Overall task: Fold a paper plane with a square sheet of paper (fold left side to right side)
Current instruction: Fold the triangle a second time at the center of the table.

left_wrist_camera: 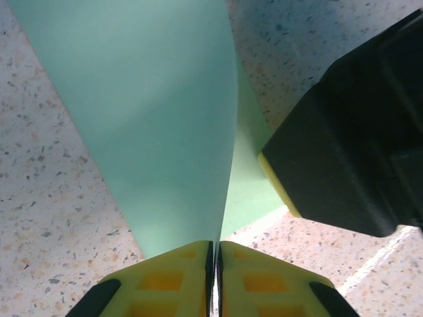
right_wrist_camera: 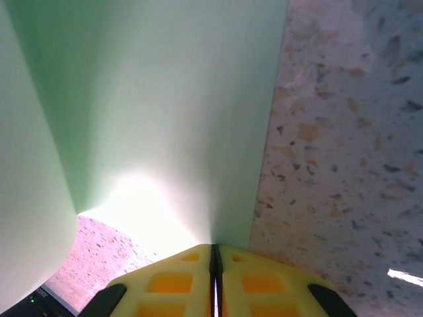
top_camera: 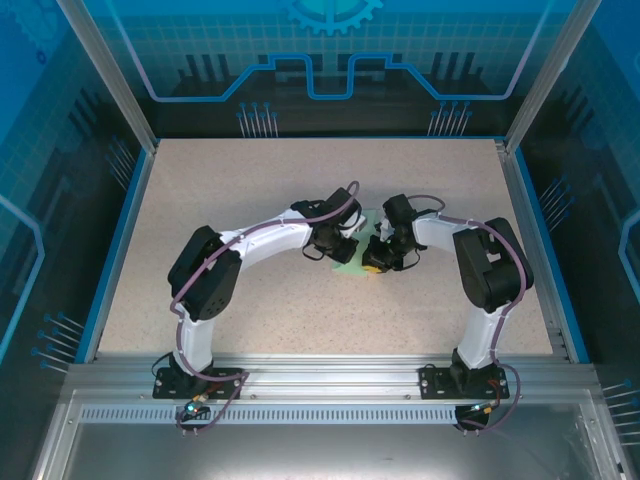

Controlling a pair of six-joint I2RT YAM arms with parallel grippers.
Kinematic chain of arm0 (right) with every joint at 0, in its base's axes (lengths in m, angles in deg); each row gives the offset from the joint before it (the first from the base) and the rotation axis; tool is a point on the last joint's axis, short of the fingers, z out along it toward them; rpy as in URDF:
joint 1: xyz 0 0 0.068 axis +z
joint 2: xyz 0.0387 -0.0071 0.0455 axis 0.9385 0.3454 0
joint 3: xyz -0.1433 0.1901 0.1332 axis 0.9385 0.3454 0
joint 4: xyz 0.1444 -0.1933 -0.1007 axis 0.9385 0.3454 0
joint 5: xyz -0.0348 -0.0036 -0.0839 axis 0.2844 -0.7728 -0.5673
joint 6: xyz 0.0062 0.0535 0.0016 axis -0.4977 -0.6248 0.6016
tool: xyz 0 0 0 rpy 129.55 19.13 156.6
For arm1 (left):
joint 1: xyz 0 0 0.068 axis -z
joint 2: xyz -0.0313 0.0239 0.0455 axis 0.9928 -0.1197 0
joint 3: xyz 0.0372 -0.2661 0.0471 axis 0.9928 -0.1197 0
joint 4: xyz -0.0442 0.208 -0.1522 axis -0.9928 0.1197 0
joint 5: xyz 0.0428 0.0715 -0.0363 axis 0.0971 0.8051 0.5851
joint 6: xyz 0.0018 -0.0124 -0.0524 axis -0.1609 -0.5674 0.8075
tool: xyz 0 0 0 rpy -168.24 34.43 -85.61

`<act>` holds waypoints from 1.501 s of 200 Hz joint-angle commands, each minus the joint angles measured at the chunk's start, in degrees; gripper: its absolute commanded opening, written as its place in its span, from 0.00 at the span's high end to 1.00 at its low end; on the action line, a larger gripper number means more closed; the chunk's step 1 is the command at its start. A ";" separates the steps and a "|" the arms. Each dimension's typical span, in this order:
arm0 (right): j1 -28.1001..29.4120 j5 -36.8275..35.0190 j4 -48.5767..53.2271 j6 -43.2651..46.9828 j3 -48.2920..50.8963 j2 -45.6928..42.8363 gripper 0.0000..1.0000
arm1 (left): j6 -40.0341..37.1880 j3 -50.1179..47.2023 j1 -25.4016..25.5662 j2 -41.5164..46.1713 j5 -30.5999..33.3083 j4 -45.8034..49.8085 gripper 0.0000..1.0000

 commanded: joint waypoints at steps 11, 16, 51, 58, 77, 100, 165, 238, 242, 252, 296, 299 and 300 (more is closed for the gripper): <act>0.95 -1.76 2.59 1.00 -0.38 1.57 0.89 | -1.16 1.58 -0.68 -1.60 -1.86 1.74 0.86; 1.00 -1.71 2.68 1.08 -0.38 1.60 0.89 | -1.39 1.63 -0.76 -1.84 -1.68 1.90 0.86; 0.97 -1.72 3.07 1.35 -0.63 1.67 0.89 | -2.99 2.35 -1.56 -2.95 0.50 3.15 0.86; 1.12 -1.71 3.04 1.33 -0.73 1.67 0.89 | -3.23 2.58 -1.83 -3.11 0.81 3.35 0.86; 1.16 -1.74 3.25 1.43 -0.87 1.74 0.89 | -3.63 3.17 -2.51 -3.54 1.37 3.46 0.85; 1.31 -1.73 3.65 1.75 -1.00 1.79 0.89 | -4.25 4.45 -3.01 -4.46 1.62 3.60 0.86; 1.33 -1.64 4.31 2.23 -1.18 1.68 0.89 | -5.97 8.67 -3.16 -8.44 2.43 5.11 0.85; 1.32 -1.55 4.54 2.49 -1.28 1.85 0.89 | -6.29 10.27 -3.78 -10.58 3.20 5.18 0.85; 1.30 -1.61 4.61 2.49 -1.30 1.83 0.89 | -6.29 10.33 -3.75 -10.68 3.20 5.14 0.85; 1.30 -1.72 4.65 2.49 -1.25 1.92 0.89 | -6.29 10.48 -3.83 -10.87 3.20 5.00 0.85; 1.31 -1.73 4.70 2.58 -1.17 2.13 0.89 | -6.29 11.37 -4.05 -12.07 3.12 4.98 0.85; 1.37 -1.77 4.79 2.60 -1.18 2.10 0.89 | -6.31 11.45 -4.06 -12.15 3.12 5.01 0.85; 1.33 -1.78 4.79 2.59 -1.17 2.10 0.88 | -6.30 11.42 -4.10 -12.13 3.12 5.03 0.85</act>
